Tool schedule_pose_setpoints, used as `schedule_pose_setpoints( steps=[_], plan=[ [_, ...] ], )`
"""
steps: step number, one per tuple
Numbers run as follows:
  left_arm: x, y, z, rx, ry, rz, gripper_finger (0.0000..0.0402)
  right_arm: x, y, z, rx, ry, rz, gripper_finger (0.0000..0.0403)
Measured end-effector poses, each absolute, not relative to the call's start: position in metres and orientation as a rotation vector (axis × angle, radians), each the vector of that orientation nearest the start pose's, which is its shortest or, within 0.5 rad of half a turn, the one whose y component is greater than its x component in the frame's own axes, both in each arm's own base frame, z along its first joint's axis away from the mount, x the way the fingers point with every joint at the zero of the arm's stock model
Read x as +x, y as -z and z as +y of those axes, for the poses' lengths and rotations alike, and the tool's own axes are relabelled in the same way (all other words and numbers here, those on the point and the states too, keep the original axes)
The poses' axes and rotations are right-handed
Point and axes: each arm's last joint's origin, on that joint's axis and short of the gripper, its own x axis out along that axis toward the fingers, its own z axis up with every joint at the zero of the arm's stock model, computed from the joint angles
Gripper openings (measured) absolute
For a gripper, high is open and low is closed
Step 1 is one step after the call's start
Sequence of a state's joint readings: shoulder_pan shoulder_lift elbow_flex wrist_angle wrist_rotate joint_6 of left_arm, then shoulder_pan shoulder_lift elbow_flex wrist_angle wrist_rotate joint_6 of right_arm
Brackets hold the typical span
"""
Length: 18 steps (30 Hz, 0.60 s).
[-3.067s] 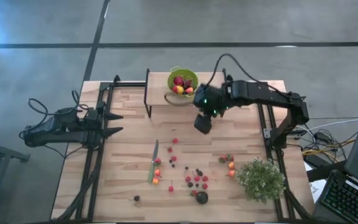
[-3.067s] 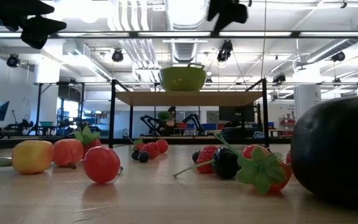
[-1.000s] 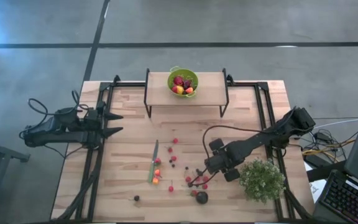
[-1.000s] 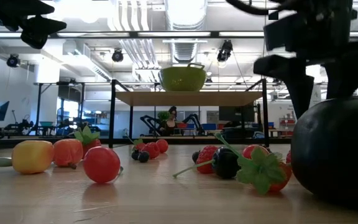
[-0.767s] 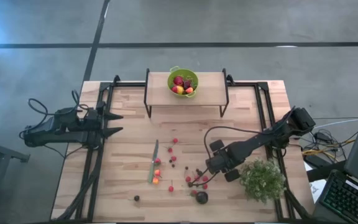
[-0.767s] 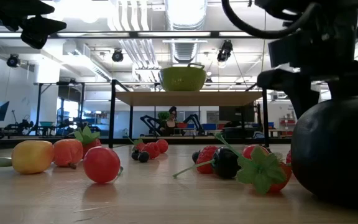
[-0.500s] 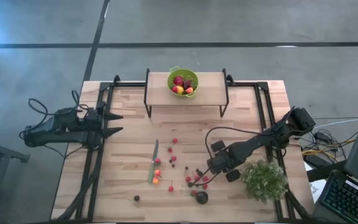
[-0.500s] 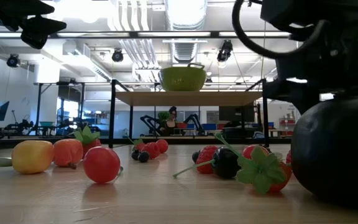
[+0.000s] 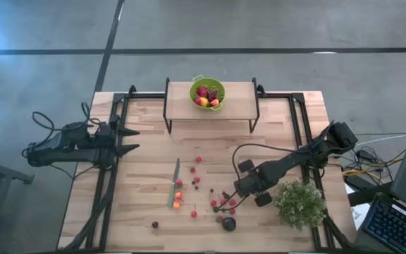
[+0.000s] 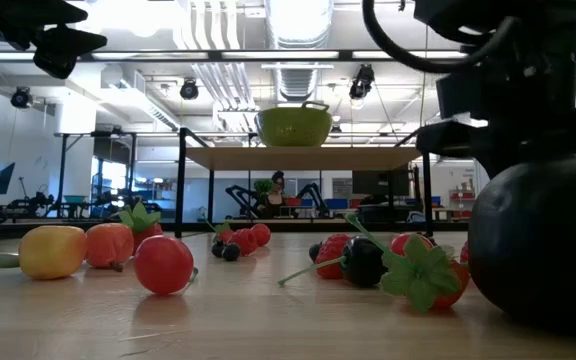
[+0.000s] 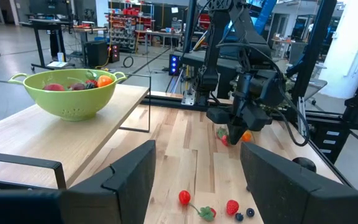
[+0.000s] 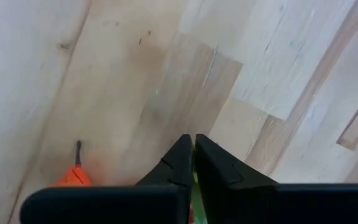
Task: Pick & Place Fruit
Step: Put the strawberry into the green colander on the shelf
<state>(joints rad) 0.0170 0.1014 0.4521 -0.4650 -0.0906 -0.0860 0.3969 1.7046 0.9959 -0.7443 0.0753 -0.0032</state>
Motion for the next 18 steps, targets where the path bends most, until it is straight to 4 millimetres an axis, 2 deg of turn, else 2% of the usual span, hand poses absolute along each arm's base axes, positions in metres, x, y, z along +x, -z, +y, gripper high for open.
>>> schedule_pose_setpoints(
  steps=[9, 18],
  plan=[
    [0.063, -0.26, 0.004, -0.082, -0.112, 0.11, 0.0241, 0.276, -0.163, 0.113, -0.338, -0.264, 1.389, 0.0009],
    [0.063, -0.26, 0.004, -0.082, -0.112, 0.11, 0.0241, 0.295, -0.183, 0.105, -0.306, -0.238, 1.314, 0.0008]
  ],
)
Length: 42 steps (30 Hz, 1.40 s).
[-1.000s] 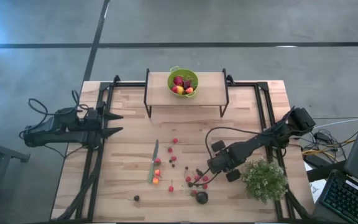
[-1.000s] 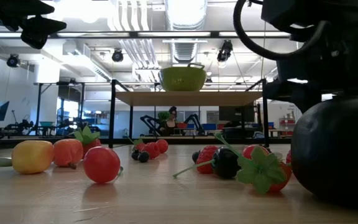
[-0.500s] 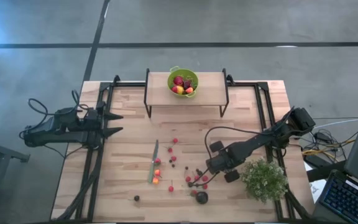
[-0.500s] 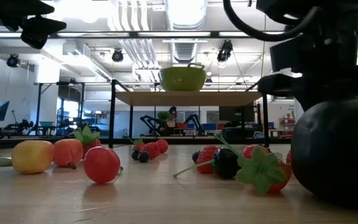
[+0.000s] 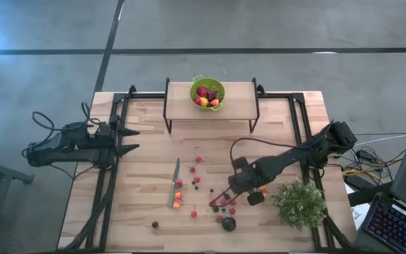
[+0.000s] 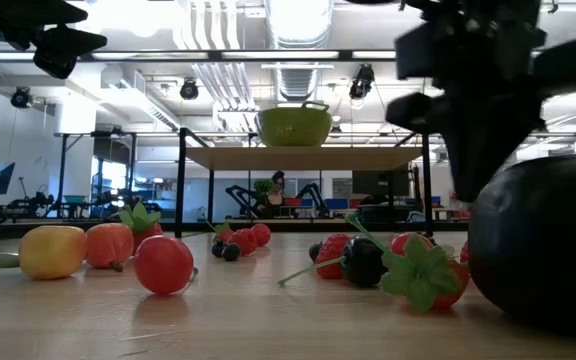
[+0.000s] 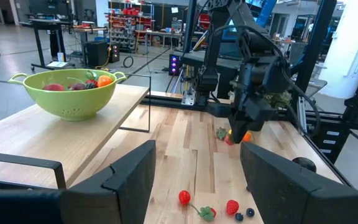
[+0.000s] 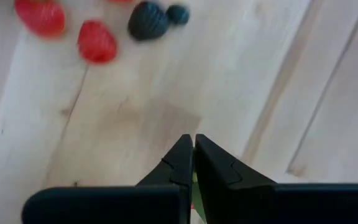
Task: Pick & Place Fruit
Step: Put the strawberry into the green colander on the shelf
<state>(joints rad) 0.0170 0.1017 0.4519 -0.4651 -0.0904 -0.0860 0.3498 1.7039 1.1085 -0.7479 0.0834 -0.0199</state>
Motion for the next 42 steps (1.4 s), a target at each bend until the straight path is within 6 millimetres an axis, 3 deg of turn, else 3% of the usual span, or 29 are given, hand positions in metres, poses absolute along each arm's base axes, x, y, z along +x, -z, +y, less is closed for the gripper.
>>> schedule_pose_setpoints(
  steps=[20, 33, 42],
  plan=[
    [0.063, -0.26, 0.004, -0.082, -0.112, 0.11, 0.0241, 0.347, -0.262, 0.064, -0.195, -0.075, 1.05, 0.0008],
    [0.063, -0.26, 0.004, -0.082, -0.112, 0.11, 0.0241, 0.367, -0.321, -0.01, -0.086, 0.125, 0.872, 0.0008],
    [0.063, -0.26, 0.004, -0.082, -0.112, 0.11, 0.0241, 0.366, -0.34, -0.066, -0.015, 0.274, 0.794, 0.0008]
  ],
)
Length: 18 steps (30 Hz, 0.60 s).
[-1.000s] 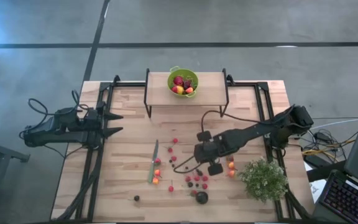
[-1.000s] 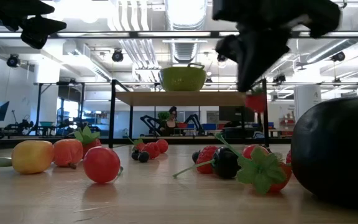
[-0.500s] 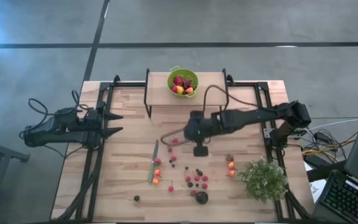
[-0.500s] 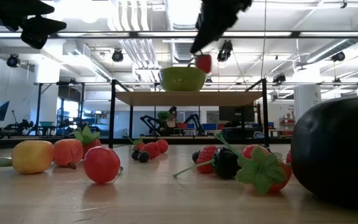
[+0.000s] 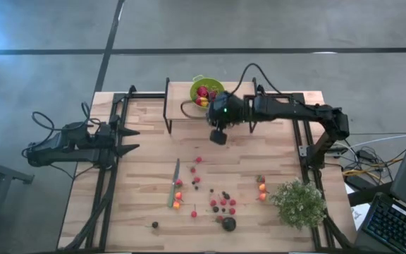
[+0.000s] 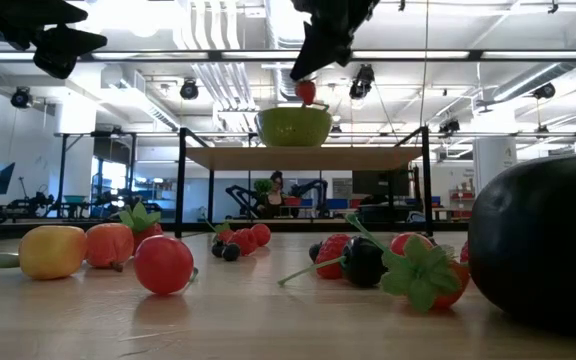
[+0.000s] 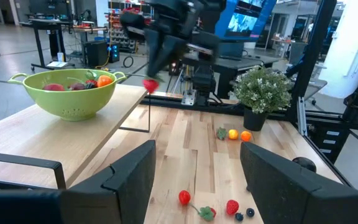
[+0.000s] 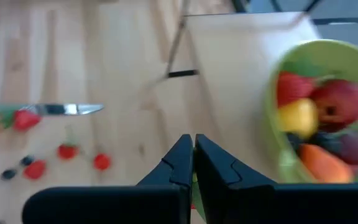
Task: Pick & Place Fruit
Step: Put the strawberry into the green colander on the shelf
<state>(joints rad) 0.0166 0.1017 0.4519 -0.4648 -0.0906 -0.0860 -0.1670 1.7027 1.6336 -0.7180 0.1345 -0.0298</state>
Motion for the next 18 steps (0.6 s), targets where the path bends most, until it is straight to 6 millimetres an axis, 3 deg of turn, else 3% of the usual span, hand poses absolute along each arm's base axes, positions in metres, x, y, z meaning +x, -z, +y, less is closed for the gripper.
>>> schedule_pose_setpoints(
  steps=[18],
  plan=[
    [0.063, -0.26, 0.004, -0.082, -0.112, 0.11, 0.0241, 0.365, -0.363, -0.127, 0.074, 0.454, 0.535, 0.0008]
  ],
)
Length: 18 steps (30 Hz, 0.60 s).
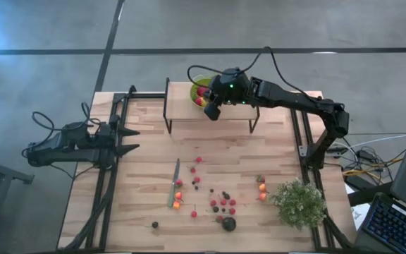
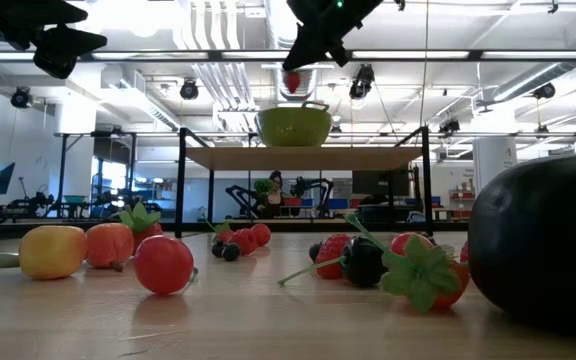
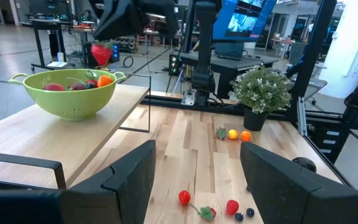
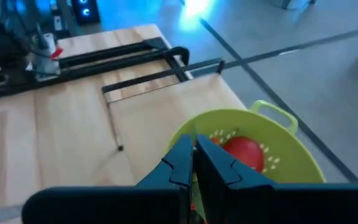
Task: Pick & Place Fruit
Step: Put the strawberry into the green colander on the shelf
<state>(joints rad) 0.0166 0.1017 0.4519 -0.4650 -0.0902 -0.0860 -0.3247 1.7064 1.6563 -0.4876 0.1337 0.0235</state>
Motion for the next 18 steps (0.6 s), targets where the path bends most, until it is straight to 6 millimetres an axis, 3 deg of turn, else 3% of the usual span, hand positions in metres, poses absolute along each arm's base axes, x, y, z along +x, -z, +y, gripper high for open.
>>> schedule_pose_setpoints(
  steps=[8, 18],
  plan=[
    [0.063, -0.26, 0.004, -0.082, -0.112, 0.11, 0.0241, 0.367, -0.341, -0.141, 0.072, 0.581, 0.6, 0.0008],
    [0.063, -0.26, 0.004, -0.082, -0.112, 0.11, 0.0241, 0.363, -0.338, -0.149, 0.094, 0.661, 0.601, 0.0008]
  ],
)
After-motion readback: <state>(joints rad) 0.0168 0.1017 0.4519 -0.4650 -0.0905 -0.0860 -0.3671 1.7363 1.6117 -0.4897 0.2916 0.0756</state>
